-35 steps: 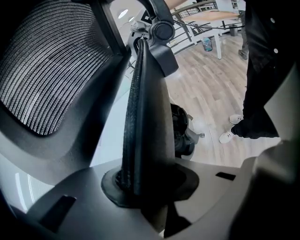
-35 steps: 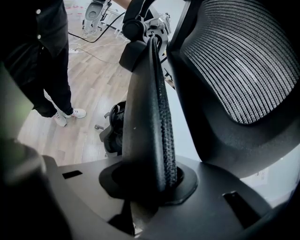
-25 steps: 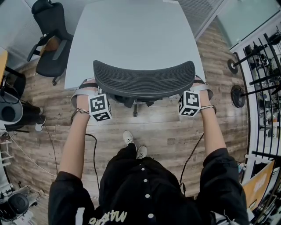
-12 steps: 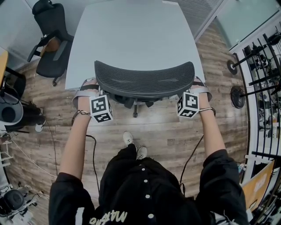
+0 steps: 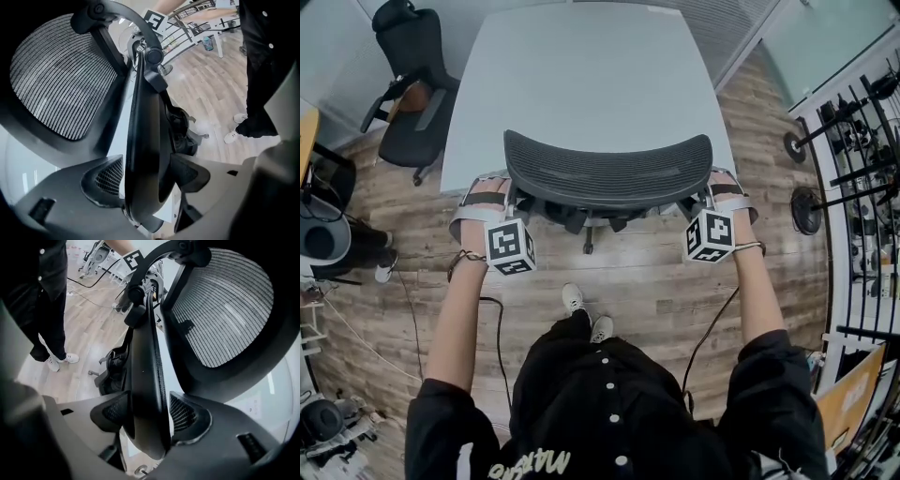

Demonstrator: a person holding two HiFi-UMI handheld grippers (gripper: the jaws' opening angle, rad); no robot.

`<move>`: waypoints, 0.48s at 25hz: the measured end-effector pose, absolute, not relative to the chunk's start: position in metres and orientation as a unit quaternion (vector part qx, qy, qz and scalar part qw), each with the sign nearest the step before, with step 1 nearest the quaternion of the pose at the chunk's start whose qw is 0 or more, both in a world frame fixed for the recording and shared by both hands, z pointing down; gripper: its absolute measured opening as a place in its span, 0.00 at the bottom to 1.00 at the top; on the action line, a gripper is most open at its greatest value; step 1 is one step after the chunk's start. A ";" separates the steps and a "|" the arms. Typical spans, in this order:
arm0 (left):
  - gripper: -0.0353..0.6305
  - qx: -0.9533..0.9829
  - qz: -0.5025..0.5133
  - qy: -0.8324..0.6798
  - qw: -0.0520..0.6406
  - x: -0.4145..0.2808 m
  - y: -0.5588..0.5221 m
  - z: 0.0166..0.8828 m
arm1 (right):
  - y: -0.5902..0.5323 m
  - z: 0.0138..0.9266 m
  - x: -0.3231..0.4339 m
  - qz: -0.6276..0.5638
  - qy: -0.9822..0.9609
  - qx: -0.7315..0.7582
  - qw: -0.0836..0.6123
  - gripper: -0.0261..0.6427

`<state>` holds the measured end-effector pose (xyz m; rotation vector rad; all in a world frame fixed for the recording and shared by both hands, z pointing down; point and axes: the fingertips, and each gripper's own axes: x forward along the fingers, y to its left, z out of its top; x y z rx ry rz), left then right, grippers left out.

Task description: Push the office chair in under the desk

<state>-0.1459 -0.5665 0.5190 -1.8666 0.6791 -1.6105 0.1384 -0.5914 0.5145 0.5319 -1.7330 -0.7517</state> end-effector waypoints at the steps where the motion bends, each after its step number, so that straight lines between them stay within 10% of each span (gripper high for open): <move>1: 0.52 -0.698 -0.604 0.256 0.289 -0.147 -0.564 0.517 | -0.589 0.510 0.139 -0.320 -0.735 0.228 0.553 0.45; 12: 0.44 -0.737 -0.534 0.327 0.253 -0.151 -0.527 0.469 | -0.546 0.455 0.131 -0.252 -0.798 0.316 0.447 0.34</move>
